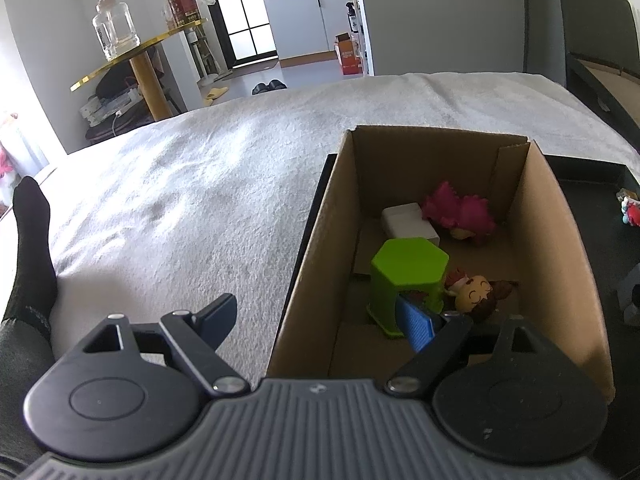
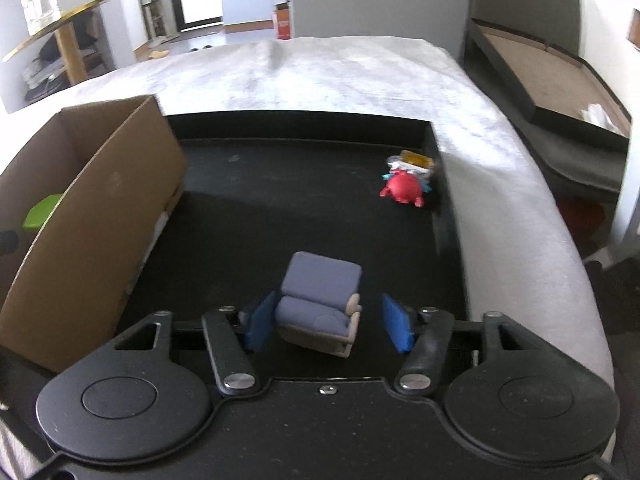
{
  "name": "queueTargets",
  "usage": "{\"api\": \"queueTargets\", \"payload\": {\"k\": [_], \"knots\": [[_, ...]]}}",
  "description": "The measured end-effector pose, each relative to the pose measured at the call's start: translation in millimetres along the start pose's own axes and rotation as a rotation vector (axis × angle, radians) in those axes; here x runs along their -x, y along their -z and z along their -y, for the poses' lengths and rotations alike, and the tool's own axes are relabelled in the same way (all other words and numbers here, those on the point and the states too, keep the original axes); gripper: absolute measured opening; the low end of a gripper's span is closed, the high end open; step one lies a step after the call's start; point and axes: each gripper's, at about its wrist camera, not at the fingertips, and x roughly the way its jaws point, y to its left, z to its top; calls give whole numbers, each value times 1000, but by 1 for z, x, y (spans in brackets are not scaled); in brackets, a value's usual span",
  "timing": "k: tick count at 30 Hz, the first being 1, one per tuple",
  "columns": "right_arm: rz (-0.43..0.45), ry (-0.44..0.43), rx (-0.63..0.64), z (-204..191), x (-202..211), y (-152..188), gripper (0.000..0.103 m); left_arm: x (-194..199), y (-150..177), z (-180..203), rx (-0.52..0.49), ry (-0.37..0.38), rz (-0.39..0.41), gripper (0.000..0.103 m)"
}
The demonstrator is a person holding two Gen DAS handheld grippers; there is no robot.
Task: Organize rigid objects
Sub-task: 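Lift the lavender armchair with the right gripper and release it into the box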
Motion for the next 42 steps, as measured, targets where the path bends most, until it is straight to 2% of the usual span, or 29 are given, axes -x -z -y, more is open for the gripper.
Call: {"api": "queueTargets", "payload": {"k": [9,11,13,25,35,39,41,42], "knots": [[-22,22,-69,-4,-19,-2,62,-3,1,-2,7,-2,-12,85],[-36,28,-90,-7,-22,-4,58,-4,1,-2,7,0,-15,85],[-52,25,-105,-9,-25,-6,44,-4,2,-3,7,1,-17,85],[-8,-47,17,-41,4,-14,43,1,4,-4,9,23,0,85],[77,-89,68,-65,39,-41,44,10,2,-12,45,56,32,84],[114,-98,93,-75,49,-53,44,13,2,-15,59,76,52,79],[127,-104,103,-78,49,-56,44,14,2,-15,60,83,54,70],[132,-105,107,-80,50,-58,44,14,2,-15,61,90,54,63]]}}
